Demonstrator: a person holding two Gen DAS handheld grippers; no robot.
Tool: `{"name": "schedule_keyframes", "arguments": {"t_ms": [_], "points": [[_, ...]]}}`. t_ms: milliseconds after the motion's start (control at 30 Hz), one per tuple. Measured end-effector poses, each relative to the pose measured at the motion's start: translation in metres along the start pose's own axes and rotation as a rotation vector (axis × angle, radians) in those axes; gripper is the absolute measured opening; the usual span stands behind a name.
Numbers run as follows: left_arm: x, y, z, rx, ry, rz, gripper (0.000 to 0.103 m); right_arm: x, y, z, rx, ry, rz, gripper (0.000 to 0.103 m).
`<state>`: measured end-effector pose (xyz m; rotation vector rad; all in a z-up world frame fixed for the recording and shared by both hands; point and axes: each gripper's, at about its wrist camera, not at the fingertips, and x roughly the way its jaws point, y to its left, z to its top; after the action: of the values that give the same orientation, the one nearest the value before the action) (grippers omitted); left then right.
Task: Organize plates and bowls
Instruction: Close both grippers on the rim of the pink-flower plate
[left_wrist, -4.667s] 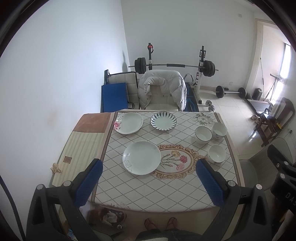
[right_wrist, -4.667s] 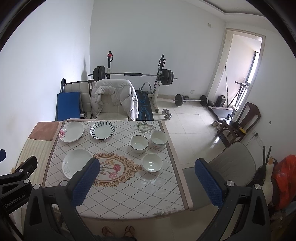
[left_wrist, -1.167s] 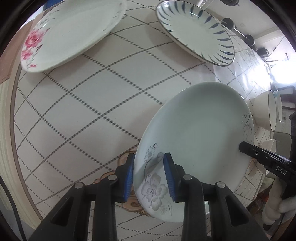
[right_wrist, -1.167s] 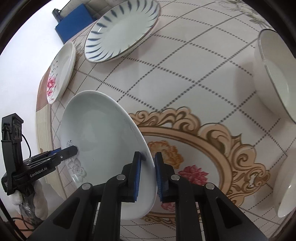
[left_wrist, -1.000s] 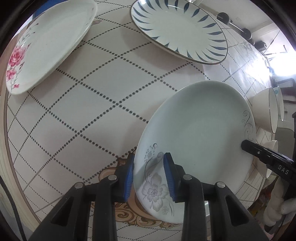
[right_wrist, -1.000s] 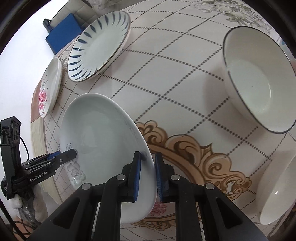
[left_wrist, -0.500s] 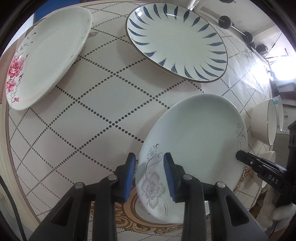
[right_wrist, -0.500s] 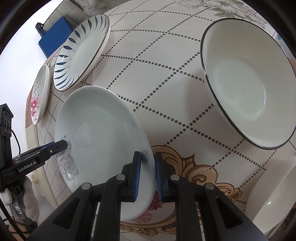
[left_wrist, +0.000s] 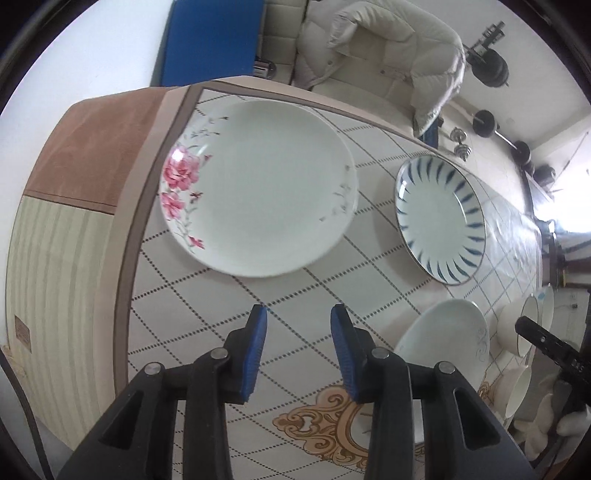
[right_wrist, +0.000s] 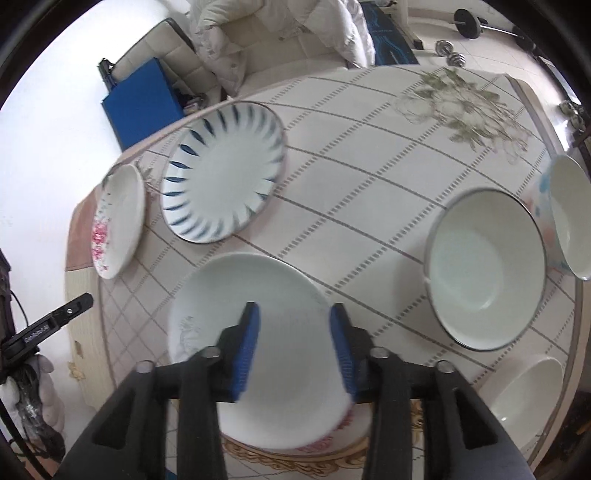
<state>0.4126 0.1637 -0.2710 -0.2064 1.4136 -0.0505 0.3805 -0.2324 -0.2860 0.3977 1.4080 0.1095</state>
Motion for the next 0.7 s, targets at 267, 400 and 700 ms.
{"name": "schedule_keyframes", "arguments": {"t_ms": [267,400,700], "points": [[0.041,0.073,0.055,-0.233,0.038,-0.067,0.034,0.050,0.127,0.070,-0.062,0.038,0.236,0.083],[0.061,0.102,0.081,-0.287,0.058,-0.095,0.034,0.093,0.177,0.108,-0.111,0.112,0.255,0.081],[0.096,0.114,0.109,-0.263,0.115,-0.119,0.034,0.178,0.227,0.164,-0.196,0.251,0.178,0.058]]}}
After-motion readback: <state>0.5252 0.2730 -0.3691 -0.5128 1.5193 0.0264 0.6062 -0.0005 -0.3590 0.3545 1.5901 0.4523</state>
